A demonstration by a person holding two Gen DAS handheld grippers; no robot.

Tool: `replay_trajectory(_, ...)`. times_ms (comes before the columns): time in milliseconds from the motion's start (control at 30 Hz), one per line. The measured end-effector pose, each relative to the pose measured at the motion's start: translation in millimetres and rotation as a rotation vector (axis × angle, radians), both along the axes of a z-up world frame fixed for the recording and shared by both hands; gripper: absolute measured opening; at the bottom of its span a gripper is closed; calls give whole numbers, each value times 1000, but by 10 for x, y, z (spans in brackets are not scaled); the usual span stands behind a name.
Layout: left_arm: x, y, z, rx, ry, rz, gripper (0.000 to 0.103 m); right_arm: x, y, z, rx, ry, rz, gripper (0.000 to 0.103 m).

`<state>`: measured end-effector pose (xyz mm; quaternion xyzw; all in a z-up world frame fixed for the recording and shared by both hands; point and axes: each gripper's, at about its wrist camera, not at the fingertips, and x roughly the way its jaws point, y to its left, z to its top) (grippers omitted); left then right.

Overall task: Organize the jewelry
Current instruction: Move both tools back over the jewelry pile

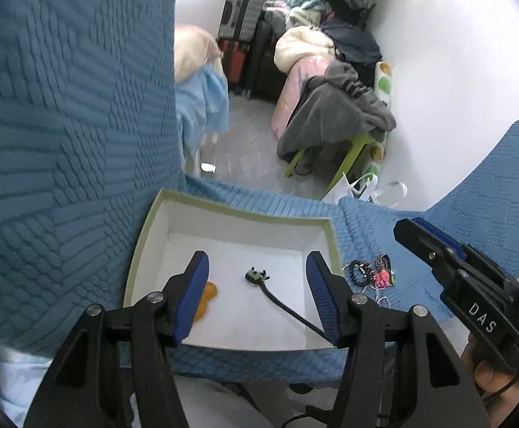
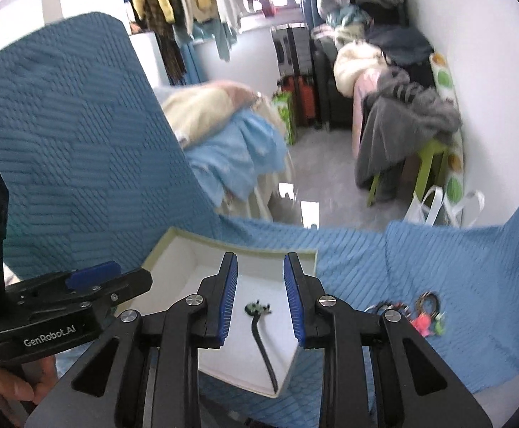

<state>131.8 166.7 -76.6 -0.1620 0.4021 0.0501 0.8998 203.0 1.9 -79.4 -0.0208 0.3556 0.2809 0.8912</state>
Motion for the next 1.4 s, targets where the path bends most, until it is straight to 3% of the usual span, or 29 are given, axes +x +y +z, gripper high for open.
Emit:
replay_trajectory(200, -159, -117, 245, 13, -65, 15, 57, -77, -186, 197, 21, -49, 7, 25)
replay_trajectory(433, -217, -287, 311, 11, -107, 14, 57, -135, -413, 255, -2, -86, -6, 25)
replay_trajectory(567, -221, -428, 342, 75, -132, 38, 57, -136, -552, 258, -8, -101, -21, 25)
replay_trajectory(933, -116, -865, 123, 11, -115, -15, 57, -129, -1088, 71, -15, -113, -55, 25)
replay_trajectory(1400, 134, -1501, -135, 3, -95, -117, 57, -17, -1850, -256, -20, -94, -121, 25)
